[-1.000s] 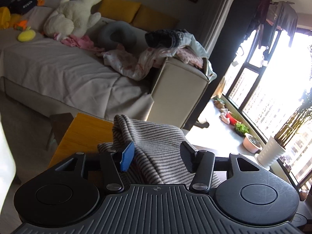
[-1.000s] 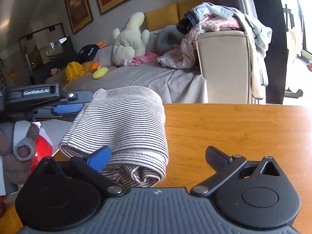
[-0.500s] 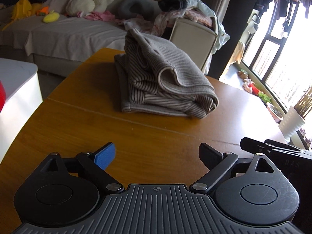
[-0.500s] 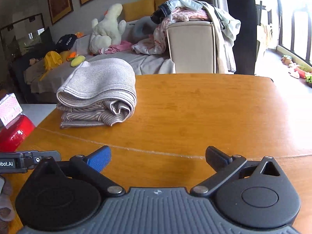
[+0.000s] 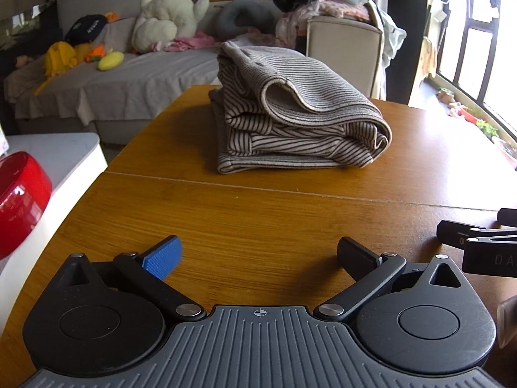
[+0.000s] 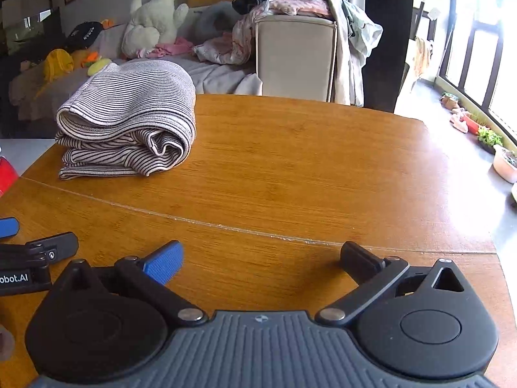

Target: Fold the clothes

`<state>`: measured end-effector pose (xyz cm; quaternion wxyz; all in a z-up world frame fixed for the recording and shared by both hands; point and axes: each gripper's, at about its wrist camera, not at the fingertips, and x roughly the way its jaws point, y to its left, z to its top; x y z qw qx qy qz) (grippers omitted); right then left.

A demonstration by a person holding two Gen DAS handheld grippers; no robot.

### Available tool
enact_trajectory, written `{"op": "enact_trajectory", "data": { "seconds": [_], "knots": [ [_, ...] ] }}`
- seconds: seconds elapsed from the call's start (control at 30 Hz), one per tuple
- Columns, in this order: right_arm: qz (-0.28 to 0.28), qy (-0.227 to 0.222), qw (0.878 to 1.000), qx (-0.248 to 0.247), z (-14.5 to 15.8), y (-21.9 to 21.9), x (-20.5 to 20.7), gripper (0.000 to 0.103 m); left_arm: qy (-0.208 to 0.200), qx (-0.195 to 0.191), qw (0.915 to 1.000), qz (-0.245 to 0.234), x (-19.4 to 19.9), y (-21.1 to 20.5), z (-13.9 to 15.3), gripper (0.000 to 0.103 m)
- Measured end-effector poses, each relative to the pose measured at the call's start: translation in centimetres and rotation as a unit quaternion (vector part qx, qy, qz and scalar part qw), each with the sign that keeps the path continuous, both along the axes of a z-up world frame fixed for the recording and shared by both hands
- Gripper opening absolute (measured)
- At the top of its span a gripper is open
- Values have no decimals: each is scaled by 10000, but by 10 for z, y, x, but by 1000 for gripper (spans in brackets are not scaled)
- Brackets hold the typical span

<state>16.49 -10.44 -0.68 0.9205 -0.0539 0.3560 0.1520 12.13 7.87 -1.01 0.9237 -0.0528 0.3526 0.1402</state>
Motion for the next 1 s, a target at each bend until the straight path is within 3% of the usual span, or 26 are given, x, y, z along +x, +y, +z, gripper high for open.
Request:
{"op": "enact_trajectory", "data": {
  "seconds": [0.37, 0.6, 1.0],
  "knots": [
    [90, -32, 9999, 51, 1, -3, -1, 103, -10, 10, 10000, 77, 8, 2, -1, 103],
    [87, -35, 9999, 56, 1, -3, -1, 103, -21, 5, 9996, -284, 9, -3, -2, 103],
    [91, -36, 9999, 55, 1, -3, -1, 103, -23, -3, 9996, -286, 10, -3, -2, 103]
  ]
}}
